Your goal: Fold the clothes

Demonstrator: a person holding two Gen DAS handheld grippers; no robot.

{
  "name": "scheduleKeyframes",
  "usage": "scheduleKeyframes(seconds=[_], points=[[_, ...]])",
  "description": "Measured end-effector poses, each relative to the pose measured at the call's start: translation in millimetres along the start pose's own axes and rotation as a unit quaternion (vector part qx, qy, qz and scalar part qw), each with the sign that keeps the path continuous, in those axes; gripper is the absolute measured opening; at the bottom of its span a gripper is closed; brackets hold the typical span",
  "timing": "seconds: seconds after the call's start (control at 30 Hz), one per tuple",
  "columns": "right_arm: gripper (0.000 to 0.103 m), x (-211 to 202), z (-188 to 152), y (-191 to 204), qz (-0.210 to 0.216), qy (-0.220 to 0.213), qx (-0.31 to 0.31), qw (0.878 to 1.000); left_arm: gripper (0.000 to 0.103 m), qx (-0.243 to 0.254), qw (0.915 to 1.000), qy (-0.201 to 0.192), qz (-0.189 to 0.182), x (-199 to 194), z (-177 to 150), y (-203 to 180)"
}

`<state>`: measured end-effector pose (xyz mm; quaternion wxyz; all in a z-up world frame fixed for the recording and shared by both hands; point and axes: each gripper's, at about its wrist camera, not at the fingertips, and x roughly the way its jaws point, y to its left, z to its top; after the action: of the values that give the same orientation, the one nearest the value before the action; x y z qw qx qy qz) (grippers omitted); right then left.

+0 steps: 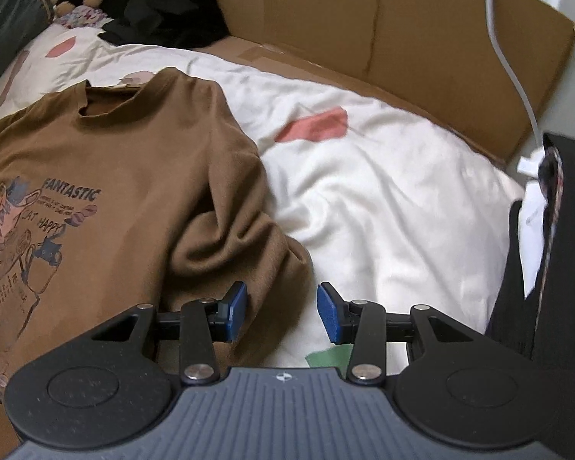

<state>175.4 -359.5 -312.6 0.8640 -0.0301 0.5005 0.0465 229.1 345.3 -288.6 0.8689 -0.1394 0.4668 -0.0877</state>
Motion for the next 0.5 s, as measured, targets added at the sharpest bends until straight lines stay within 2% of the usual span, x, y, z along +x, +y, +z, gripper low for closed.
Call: scheduleKeyframes(seconds=[0.07, 0.17, 0.3, 0.37, 0.43, 0.47, 0.5], points=[[0.045, 2.7, -2.2, -5.2, 0.002, 0.006, 0.014, 1.000, 0.001, -0.017, 0.9998, 0.002, -0.004, 0.3, 1.3, 9.1], [0.045, 6.7, -5.8, -11.1, 0.003, 0.011, 0.026, 1.000, 0.001, -0.023, 0.9988, 0.039, -0.016, 10.6, -3.6, 14.5], [0.045, 14.2, -10.5, -12.6, 0.005, 0.020, 0.026, 0.999, 0.001, 0.023, 0.9929, 0.115, -0.019, 33.9, -20.1, 4.7], [0.043, 16.3, -11.7, -13.5, 0.015, 0.022, 0.026, 0.999, 0.001, 0.035, 0.9903, 0.133, -0.017, 41.1, -25.1, 2.2], [0.019, 18.4, -12.8, -14.4, 0.026, 0.024, 0.026, 0.999, 0.001, 0.031, 0.9898, 0.139, -0.013, 43.9, -24.6, 4.9], [0.003, 18.7, -12.9, -14.1, 0.025, 0.027, 0.019, 0.999, 0.001, 0.033, 0.9897, 0.139, -0.007, 44.0, -23.3, 6.2], [0.002, 18.6, -13.8, -11.9, 0.023, 0.026, 0.012, 0.999, 0.002, 0.038, 0.9898, 0.137, 0.011, 43.3, -20.6, 8.2]])
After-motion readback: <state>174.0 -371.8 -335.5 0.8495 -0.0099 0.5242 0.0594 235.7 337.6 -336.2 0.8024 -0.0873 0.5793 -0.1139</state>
